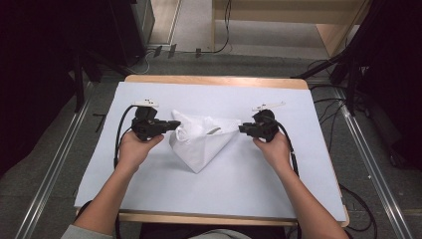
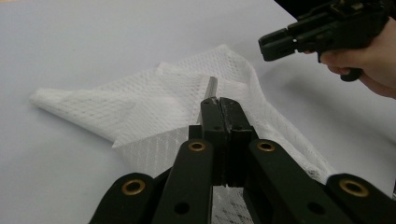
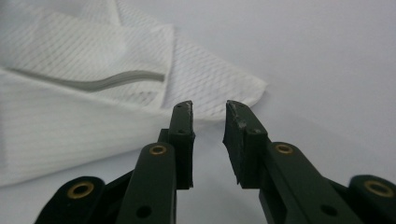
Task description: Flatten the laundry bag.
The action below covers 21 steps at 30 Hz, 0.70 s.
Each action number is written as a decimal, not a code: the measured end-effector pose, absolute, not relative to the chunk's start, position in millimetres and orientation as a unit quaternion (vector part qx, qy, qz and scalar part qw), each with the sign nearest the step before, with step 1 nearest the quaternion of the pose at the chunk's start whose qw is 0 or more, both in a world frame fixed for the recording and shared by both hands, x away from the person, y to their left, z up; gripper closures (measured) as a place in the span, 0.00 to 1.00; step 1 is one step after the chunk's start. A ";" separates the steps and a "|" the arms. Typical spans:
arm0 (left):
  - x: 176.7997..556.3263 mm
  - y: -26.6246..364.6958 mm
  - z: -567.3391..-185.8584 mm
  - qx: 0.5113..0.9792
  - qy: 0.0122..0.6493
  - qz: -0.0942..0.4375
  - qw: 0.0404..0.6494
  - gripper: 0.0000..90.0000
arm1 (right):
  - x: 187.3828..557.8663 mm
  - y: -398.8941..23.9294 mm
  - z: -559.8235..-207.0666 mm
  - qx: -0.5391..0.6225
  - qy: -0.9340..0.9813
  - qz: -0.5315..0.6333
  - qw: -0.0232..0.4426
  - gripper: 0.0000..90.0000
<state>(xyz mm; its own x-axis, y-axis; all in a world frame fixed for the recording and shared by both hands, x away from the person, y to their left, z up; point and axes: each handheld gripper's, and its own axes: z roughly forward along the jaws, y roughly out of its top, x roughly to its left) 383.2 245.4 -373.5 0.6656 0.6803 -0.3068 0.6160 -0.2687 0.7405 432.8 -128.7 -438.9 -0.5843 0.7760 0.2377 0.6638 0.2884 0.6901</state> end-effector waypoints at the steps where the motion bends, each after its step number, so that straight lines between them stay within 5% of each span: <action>1: 383.2 245.4 -373.5 0.796 0.407 0.036 0.447 1.00 | 437.0 -129.2 -440.2 0.454 0.798 0.390 0.071 0.80; 16: 376.4 257.3 -380.2 0.788 0.425 0.038 0.444 1.00 | 482.0 -121.0 -459.9 0.470 0.793 0.382 0.062 0.68; 21: 376.2 257.2 -381.6 0.788 0.428 0.043 0.440 1.00 | 484.8 -111.8 -465.4 0.471 0.799 0.371 0.049 0.76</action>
<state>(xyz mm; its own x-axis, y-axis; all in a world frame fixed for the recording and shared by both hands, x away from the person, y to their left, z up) 376.2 257.2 -381.6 0.6303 0.7120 -0.3094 0.6372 -0.2468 0.7301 484.8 -111.8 -465.4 -0.5517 0.7889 0.2708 0.7159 0.2813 0.6390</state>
